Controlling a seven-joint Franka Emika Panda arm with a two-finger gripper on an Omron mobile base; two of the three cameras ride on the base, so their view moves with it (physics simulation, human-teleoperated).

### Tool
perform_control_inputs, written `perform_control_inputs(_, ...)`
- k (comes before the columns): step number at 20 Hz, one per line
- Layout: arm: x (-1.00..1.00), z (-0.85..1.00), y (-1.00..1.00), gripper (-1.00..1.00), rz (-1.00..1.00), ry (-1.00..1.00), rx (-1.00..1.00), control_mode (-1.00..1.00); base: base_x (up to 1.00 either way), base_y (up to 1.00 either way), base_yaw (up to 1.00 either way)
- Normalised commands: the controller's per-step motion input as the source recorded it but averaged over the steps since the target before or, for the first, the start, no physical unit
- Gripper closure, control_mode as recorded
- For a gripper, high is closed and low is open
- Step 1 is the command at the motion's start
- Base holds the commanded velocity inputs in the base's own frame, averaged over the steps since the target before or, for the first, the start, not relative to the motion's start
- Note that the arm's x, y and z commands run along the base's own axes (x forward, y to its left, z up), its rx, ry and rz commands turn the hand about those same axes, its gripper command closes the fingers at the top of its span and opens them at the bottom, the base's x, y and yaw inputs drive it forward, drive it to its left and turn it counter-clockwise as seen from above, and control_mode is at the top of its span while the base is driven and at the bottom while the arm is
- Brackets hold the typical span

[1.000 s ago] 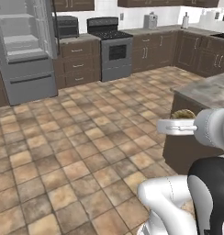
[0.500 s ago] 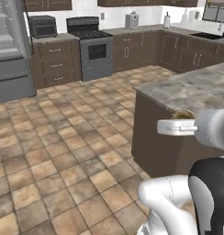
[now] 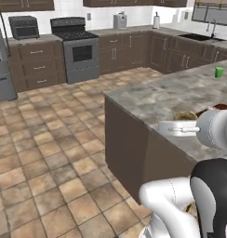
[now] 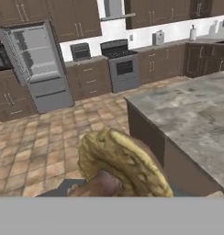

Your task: Gather the onion and mushroom from the fridge and place them on a tray on the dining counter. Then gather the chicken drumstick and fish from the fridge and place them on the other tray.

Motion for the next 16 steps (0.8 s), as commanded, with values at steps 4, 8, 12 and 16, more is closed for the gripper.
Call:
perform_control_inputs(4,0.00,0.00,0.00,1.00,0.00,0.00,0.00,1.00,-0.33,-1.00,0.00)
perform_control_inputs(8,0.00,0.00,0.00,1.00,0.00,0.00,0.00,1.00,-0.33,-1.00,0.00)
perform_control_inputs(12,0.00,0.00,0.00,1.00,0.00,0.00,0.00,1.00,-0.11,-1.00,0.00)
perform_control_inputs(16,0.00,0.00,0.00,1.00,0.00,0.00,0.00,1.00,0.00,-1.00,0.00)
